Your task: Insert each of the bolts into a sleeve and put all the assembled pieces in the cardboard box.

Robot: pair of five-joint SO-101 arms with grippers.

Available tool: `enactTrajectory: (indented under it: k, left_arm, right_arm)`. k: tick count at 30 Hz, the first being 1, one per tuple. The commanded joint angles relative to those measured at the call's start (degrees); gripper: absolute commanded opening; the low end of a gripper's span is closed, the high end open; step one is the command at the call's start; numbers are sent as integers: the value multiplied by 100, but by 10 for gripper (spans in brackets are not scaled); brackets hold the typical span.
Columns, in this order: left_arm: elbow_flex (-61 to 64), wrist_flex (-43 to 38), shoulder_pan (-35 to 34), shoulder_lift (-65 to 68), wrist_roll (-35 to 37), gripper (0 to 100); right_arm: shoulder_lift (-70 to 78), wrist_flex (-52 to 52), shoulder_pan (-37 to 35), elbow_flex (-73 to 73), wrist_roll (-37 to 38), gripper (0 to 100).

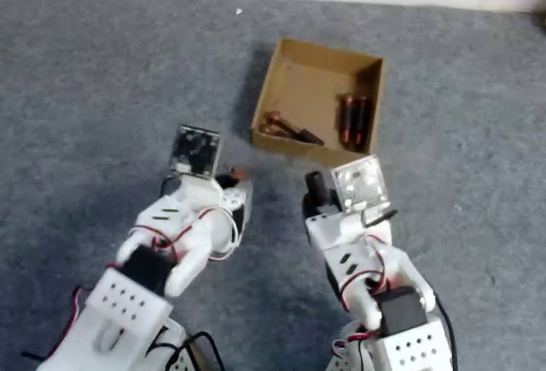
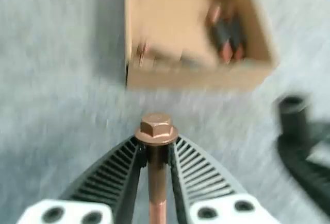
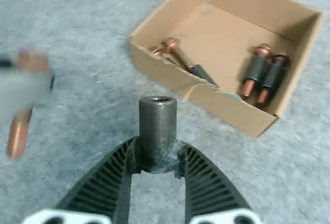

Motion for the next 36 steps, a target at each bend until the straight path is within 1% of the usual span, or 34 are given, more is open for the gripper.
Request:
enactTrajectory:
  k: [1,8,13,17,22,26,28,30,36]
  left_arm:
    - [-57,-633,-92,-866,237,6]
    - [-57,-1327,-92,-1411,712,6]
    - [-57,-2057,-84,-1455,897,6]
    - [-57,-2585,-84,-1420,1125,6]
    - [-40,-2822,-40,-1402,1196,6]
    - [347,-3147,31,-1402,1292,6]
    - [629,-3446,136,-1402,1266,6]
    - [857,-3719,215,-1402,1257,6]
    - [954,-4088,251,-1411,1257,6]
  right_arm:
    - [-611,-365,-119,154,-79,6]
    - [-1763,-1112,-136,1156,-123,6]
    - [-1719,-1938,-479,1745,-97,6]
    - [-1727,-2343,-708,2053,-88,6]
    - [-1736,-2668,-1077,2273,-70,6]
    - [-1736,-2932,-1068,2273,-53,6]
    - [-1736,-2949,-1077,2273,193,6]
    - [-1736,-2949,-1095,2273,281,6]
    - [-1736,-2949,-1253,2281,316,5]
